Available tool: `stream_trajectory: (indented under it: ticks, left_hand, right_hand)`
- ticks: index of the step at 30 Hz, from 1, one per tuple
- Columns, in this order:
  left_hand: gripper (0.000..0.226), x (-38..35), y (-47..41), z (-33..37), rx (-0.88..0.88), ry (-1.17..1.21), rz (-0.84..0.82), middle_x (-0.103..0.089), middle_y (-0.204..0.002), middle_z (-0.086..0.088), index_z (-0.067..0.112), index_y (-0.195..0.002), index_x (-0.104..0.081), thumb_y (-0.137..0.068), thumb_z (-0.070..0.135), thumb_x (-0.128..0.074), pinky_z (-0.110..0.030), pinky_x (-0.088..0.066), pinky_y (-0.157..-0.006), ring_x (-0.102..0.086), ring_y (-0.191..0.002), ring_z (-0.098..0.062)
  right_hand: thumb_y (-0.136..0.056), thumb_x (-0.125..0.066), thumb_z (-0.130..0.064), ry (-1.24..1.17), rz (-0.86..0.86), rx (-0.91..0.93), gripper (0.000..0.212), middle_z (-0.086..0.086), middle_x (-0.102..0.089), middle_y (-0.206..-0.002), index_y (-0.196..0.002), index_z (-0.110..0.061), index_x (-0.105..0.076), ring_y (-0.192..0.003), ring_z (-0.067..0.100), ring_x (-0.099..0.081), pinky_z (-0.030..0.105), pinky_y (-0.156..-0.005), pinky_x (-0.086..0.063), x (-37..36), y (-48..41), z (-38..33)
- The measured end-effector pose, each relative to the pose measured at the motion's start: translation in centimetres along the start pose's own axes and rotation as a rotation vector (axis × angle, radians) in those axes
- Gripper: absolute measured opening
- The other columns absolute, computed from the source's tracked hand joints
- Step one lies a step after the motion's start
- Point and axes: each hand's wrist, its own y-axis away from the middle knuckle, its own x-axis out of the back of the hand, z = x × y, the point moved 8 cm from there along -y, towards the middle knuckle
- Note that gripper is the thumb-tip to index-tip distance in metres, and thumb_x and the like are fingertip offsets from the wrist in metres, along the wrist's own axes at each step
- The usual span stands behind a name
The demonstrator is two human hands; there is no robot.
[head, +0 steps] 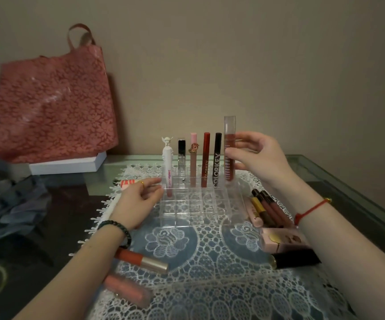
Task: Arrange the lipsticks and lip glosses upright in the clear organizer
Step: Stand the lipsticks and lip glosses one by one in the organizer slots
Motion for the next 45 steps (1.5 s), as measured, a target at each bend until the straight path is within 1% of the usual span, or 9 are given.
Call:
stream_trajectory:
  ticks: [2,5,9,12,15,19,24,32,45]
  left_hand:
    - [0.034,0.0,0.0,0.0,-0.009,-0.002,0.005,-0.063,-0.097,0.007,0.016,-0.120,-0.055,-0.086,0.020,-0.057,-0.003,-0.046,-0.066,-0.059,-0.087,0.003]
    - [0.035,0.1,-0.1,-0.1,-0.012,0.003,0.010,-0.063,-0.098,0.007,0.016,-0.121,-0.055,-0.086,0.020,-0.057,-0.011,-0.047,-0.080,-0.058,-0.092,0.002]
    - [0.035,0.1,-0.1,-0.1,-0.017,0.013,0.020,-0.064,-0.100,0.005,0.017,-0.120,-0.055,-0.086,0.020,-0.057,0.000,-0.043,-0.069,-0.057,-0.089,0.004]
    - [0.035,0.1,0.0,-0.1,-0.015,0.024,0.017,-0.062,-0.098,0.007,0.016,-0.121,-0.055,-0.086,0.019,-0.057,0.001,-0.043,-0.071,-0.056,-0.089,0.005]
    - [0.035,0.1,0.0,-0.1,-0.012,0.032,0.014,-0.062,-0.098,0.008,0.016,-0.121,-0.054,-0.086,0.020,-0.057,-0.007,-0.047,-0.080,-0.056,-0.090,0.005]
    - [0.035,0.1,0.1,0.0,-0.013,0.022,0.012,-0.059,-0.091,0.015,0.016,-0.121,-0.054,-0.087,0.020,-0.056,0.002,-0.043,-0.068,-0.055,-0.086,0.009]
    - [0.035,0.0,0.1,0.1,-0.008,0.032,0.014,-0.060,-0.094,0.011,0.015,-0.121,-0.054,-0.087,0.018,-0.056,0.004,-0.041,-0.068,-0.056,-0.084,0.007]
    - [0.035,0.1,0.1,0.2,-0.001,0.034,0.016,-0.062,-0.100,0.006,0.015,-0.121,-0.054,-0.087,0.017,-0.056,0.004,-0.042,-0.066,-0.055,-0.082,0.009]
    - [0.034,0.1,0.2,0.4,-0.002,0.034,0.012,-0.061,-0.097,0.006,0.014,-0.121,-0.054,-0.087,0.017,-0.056,0.004,-0.041,-0.066,-0.054,-0.080,0.009]
  right_hand:
    - [-0.074,-0.069,-0.011,-0.011,0.020,0.020,0.027,0.000,-0.064,-0.096,-0.096,-0.022,-0.057,-0.088,0.013,-0.064,0.031,-0.078,-0.054,-1.3,-0.2,0.0]
    - [-0.074,-0.070,-0.012,-0.021,0.028,0.068,0.027,-0.005,-0.064,-0.092,-0.095,-0.023,-0.056,-0.081,0.005,-0.063,0.021,-0.074,-0.055,-3.2,-0.4,-0.2]
    - [-0.075,-0.070,-0.011,-0.032,0.050,0.119,0.025,-0.008,-0.064,-0.084,-0.086,-0.029,-0.057,-0.073,0.000,-0.060,0.007,-0.061,-0.048,-5.3,-0.8,0.1]
    - [-0.075,-0.070,-0.015,0.002,0.071,0.111,0.024,-0.009,-0.065,-0.087,-0.087,-0.031,-0.057,-0.077,0.002,-0.062,0.011,-0.065,-0.051,-6.4,-1.2,1.0]
    - [-0.076,-0.070,-0.016,0.031,0.084,0.110,0.023,-0.009,-0.065,-0.087,-0.089,-0.030,-0.057,-0.079,0.003,-0.062,0.015,-0.068,-0.052,-7.1,-1.2,1.8]
    - [-0.076,-0.070,-0.017,0.077,0.102,0.106,0.023,-0.012,-0.063,-0.087,-0.090,-0.030,-0.057,-0.080,0.002,-0.061,0.013,-0.063,-0.050,-7.5,-1.2,2.6]
    - [-0.076,-0.070,-0.019,0.142,0.110,0.076,0.031,-0.010,-0.064,-0.090,-0.106,-0.020,-0.061,-0.076,0.002,-0.061,0.016,-0.065,-0.051,-7.7,-1.7,3.5]
    - [-0.073,-0.073,-0.020,0.199,0.107,0.062,0.032,-0.006,-0.066,-0.089,-0.104,-0.020,-0.062,-0.076,0.007,-0.064,0.027,-0.072,-0.056,-8.3,-1.6,4.5]
    - [-0.074,-0.072,-0.016,0.197,0.090,0.045,0.032,-0.005,-0.065,-0.086,-0.104,-0.017,-0.061,-0.074,0.006,-0.061,0.017,-0.065,-0.053,-8.8,-1.1,5.1]
